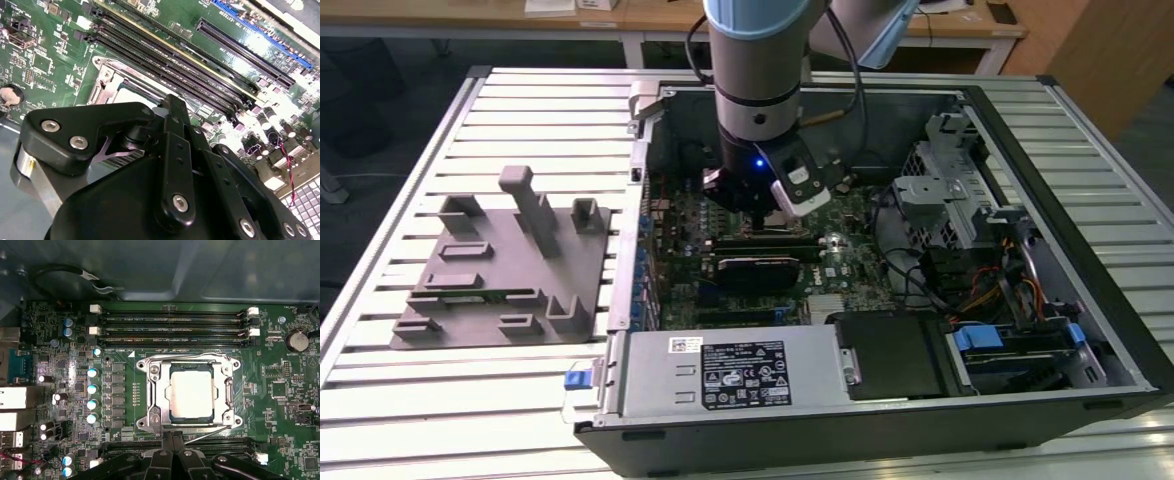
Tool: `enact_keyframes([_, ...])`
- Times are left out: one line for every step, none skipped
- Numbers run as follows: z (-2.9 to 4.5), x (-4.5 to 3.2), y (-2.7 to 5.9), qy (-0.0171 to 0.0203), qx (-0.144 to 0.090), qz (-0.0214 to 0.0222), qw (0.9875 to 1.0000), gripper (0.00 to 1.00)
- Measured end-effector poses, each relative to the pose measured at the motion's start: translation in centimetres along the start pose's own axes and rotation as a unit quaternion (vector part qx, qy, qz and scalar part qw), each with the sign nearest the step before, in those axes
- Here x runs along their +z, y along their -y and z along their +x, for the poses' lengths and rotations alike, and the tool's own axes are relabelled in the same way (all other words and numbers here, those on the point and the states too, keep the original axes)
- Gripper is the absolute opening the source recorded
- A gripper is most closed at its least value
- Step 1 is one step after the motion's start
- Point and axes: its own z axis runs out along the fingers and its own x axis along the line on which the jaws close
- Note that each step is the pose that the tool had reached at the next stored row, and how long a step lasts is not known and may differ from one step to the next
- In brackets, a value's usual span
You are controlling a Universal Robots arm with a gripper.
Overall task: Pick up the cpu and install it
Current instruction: 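Install the second cpu locking lever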
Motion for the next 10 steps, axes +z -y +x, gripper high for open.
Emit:
enact_keyframes([0.00,0.05,0.02,-0.0001,0.000,-0.0014,1.0000,0.11])
enact_keyframes([0.03,0.16,0.06,-0.0003,-0.001,-0.0053,1.0000,0.11])
enact_keyframes([0.04,0.19,0.10,-0.0004,-0.002,-0.0065,1.0000,0.11])
enact_keyframes([0.06,0.22,0.18,-0.0004,-0.002,-0.0080,1.0000,0.11])
enact_keyframes([0.08,0.23,0.30,-0.0005,-0.002,-0.0095,1.0000,0.11])
enact_keyframes([0.11,0.24,0.43,-0.0005,-0.002,-0.0107,0.9999,0.11])
enact_keyframes([0.15,0.22,0.57,-0.0006,-0.002,-0.0116,0.9999,0.11])
enact_keyframes([0.22,0.21,0.71,-0.0006,-0.002,-0.0126,0.9999,0.11])
enact_keyframes([0.25,0.20,0.85,-0.0006,-0.002,-0.0143,0.9999,0.11])
enact_keyframes([0.26,0.19,1.01,-0.0007,-0.002,-0.0163,0.9999,0.11])
